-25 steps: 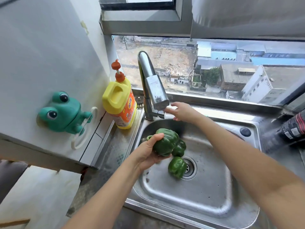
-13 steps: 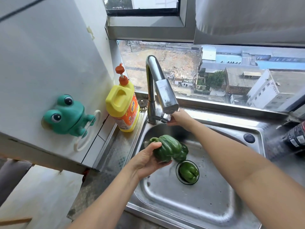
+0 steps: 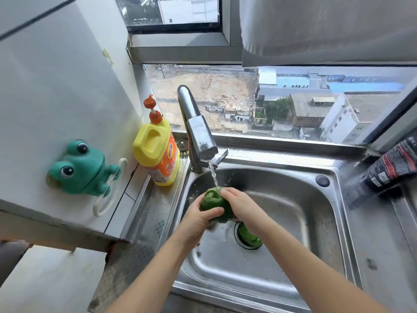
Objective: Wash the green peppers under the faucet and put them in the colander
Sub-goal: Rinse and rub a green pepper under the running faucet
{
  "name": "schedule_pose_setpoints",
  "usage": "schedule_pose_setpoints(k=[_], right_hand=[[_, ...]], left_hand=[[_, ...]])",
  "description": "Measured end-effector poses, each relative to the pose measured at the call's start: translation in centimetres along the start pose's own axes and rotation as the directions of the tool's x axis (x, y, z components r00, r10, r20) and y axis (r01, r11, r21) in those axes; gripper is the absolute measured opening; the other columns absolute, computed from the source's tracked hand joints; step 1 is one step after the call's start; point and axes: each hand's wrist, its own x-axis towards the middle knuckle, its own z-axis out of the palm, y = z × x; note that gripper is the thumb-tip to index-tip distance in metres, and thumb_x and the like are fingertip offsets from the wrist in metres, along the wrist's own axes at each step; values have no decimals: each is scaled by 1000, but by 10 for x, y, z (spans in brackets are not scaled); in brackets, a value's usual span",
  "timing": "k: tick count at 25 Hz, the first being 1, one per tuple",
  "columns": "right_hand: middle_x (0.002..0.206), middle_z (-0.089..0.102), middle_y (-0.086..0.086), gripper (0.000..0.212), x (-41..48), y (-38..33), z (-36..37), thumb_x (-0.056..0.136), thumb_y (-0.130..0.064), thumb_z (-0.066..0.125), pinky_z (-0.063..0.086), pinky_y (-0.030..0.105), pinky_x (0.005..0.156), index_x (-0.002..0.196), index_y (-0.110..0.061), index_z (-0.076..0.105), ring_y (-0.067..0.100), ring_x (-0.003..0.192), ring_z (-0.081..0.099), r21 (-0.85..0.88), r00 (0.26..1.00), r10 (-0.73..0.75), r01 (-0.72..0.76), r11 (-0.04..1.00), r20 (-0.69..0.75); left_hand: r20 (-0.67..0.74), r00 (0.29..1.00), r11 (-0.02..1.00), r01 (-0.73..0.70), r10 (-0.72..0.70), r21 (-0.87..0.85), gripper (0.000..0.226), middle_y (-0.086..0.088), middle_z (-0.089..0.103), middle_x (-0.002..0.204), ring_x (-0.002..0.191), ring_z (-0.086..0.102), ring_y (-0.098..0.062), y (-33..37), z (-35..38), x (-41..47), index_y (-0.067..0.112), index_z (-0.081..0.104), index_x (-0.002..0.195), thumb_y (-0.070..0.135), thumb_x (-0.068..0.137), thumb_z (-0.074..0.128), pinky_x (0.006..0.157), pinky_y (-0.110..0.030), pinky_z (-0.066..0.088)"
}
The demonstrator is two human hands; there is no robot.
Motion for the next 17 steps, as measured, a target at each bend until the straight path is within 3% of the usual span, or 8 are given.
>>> schedule_pose_setpoints(k=[2,5,8,10,12,14,15,17], right_hand=[[111,62,8,26,-2,2,8,96,-28,43,55,37,78,116,-17,56,22,102,61,134,996,28,-16,991,-89],[108,61,10,26,-4,-6,10,96,-33,49,53,29,65,112,-13,51,22,96,62,263,995,27,0,965,-99],[108,60,9,25,-7,-17,13,96,-29,49,54,34,79,113,-12,54,19,96,59,243,987,-27,66,968,-159],[116,60,9,30,-11,-23,15,92,-23,51,52,39,92,120,-14,55,21,105,58,154,983,-109,132,979,-150],[123,58,10,47,-11,-24,12,80,-20,55,49,43,98,127,-19,54,24,112,57,134,985,-169,173,976,-45],[124,58,11,51,-9,-23,10,79,-15,54,48,43,101,129,-20,53,26,114,57,173,980,-192,179,969,58],[123,59,11,45,-9,-22,11,83,-13,54,47,42,102,128,-19,54,25,114,57,152,975,-219,210,966,46],[115,62,6,25,-8,-18,16,91,-22,53,46,38,99,115,-19,60,21,110,57,27,945,-289,296,955,-155]], left_hand=[[5,999,995,-55,54,82,65,-20,66,113,101,65,-31,-1,3,-1,17,60,120,5,59,79,91,-45,49],[91,990,994,-107,106,6,58,-17,66,116,107,64,-30,6,3,-1,14,58,125,6,70,76,91,-40,51],[40,998,970,-33,44,-240,26,-15,69,103,98,64,-25,20,13,-2,10,67,110,21,94,50,86,-37,52],[-49,997,938,46,-66,-343,42,-18,67,108,101,63,-28,23,16,4,6,64,116,33,99,37,95,-43,47],[-97,985,928,101,-145,-357,51,-20,66,108,99,63,-30,30,22,6,6,59,121,45,97,38,93,-45,47],[-112,968,927,176,-224,-332,45,-17,67,98,91,63,-30,40,26,5,12,64,108,50,93,44,86,-45,49],[-111,957,919,218,-267,-330,40,-16,67,94,88,63,-29,46,28,4,15,65,100,50,91,48,83,-46,49],[-116,941,908,267,-318,-323,37,-15,66,94,87,62,-29,52,34,3,16,64,94,51,90,50,79,-47,50]])
